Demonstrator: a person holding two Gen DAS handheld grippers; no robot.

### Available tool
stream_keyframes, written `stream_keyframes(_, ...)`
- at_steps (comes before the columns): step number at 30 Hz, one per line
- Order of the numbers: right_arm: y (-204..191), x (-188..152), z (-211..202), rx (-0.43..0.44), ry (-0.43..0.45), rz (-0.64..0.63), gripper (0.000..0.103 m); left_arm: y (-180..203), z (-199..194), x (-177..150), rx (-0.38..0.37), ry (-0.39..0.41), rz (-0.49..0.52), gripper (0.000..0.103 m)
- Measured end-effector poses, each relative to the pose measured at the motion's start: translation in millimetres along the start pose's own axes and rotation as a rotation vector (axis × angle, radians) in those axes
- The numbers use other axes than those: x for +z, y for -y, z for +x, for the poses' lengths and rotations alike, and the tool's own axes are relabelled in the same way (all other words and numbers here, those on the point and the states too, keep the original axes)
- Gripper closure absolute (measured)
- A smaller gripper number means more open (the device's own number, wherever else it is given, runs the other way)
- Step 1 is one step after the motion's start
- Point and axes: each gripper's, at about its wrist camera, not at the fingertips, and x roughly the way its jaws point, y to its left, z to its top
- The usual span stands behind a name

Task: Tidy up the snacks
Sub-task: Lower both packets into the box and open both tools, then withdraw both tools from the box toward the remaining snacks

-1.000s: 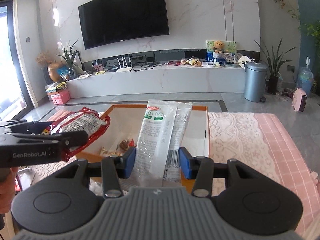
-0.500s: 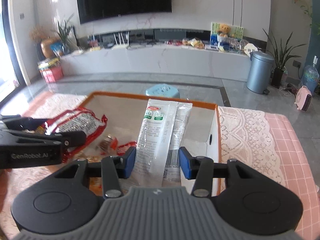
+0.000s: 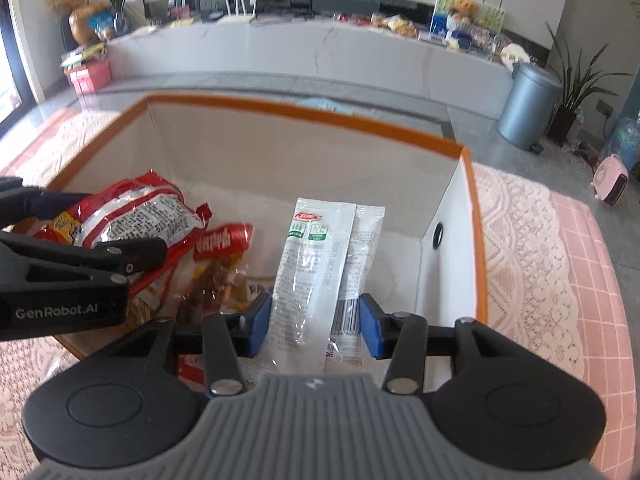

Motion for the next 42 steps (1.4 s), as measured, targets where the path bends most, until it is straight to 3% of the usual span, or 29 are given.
stream_keyframes(16, 0, 0, 25, 0.001, -0.122, 0.03, 0.055, 12, 10, 2, 0.004, -0.111, 0.068, 0.014)
stream_keyframes(20, -2, 1, 23, -0.001, -0.124, 0.021, 0.049, 12, 7, 4, 0.027, -0.106, 0.048, 0.014)
stream_keyframes(27, -3, 7, 6, 0.023, -0.095, 0.009, 0.038, 1, -18, 8, 0.034, -0.051, -0.004, 0.013)
stream_keyframes(31, -6, 10, -13, -0.016, -0.059, -0.011, 0.017, -4, -35, 11, 0.034, -0.017, -0.046, 0.013)
stream_keyframes(37, 0, 7, -47, -0.026, -0.016, 0.007, 0.017, -6, -67, 11, 0.049, 0.047, -0.101, 0.013)
stream_keyframes(42, 6, -8, -87, -0.026, 0.066, 0.039, 0.016, -4, -107, 1, 0.011, 0.126, -0.134, 0.013)
